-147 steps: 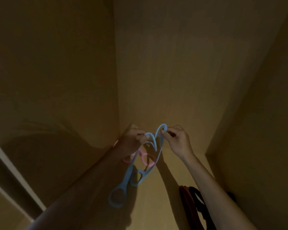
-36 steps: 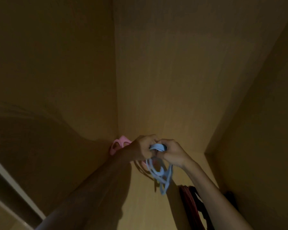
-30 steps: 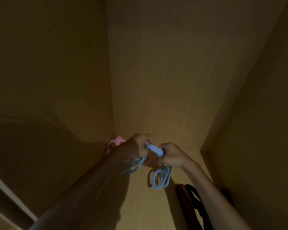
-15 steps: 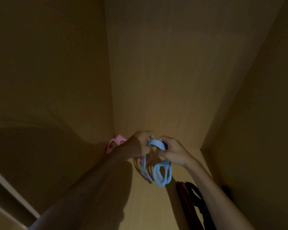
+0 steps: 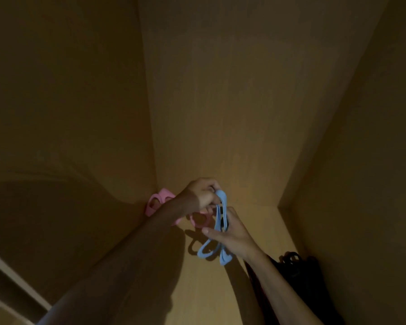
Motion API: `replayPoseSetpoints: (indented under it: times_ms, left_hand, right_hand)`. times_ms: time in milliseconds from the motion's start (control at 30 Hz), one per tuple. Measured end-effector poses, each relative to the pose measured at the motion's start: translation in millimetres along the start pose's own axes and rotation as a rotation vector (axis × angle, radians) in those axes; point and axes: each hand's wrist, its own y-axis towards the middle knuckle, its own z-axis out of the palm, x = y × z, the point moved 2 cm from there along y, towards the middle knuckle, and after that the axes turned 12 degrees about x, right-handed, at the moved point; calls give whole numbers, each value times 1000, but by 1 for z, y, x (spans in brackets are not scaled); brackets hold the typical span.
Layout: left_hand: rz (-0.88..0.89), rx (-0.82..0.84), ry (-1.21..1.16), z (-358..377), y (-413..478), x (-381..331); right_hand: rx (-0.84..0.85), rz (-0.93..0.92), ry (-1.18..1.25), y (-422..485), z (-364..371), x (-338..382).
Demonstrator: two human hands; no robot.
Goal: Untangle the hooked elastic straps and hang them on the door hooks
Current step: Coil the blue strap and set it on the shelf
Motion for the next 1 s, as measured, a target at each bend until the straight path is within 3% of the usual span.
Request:
replayPoseSetpoints:
  times_ms: [167,300,500,633,833,1000]
  left_hand:
    - [3,-20,-3,2,5,5]
    - [-56,-90,-40,-5,10,22]
    - [-167,-21,-135,12,17,68]
    - [-170,59,-158,27,11,90]
    - [-223,48,-272,34,3,116]
    - [-327,22,-87,36,-6,146]
  right_hand:
    - [-180,111,-40,-2,12,-15]
    - [-165,118,-99,-17,17,-24]
    - [-142,196,-328,-40,33,-40]
    - [-165,301,-432,-47,47,-51]
    - [-228,481,-532,-50,54,-61]
    - [-45,682,-629,-66,65,-90]
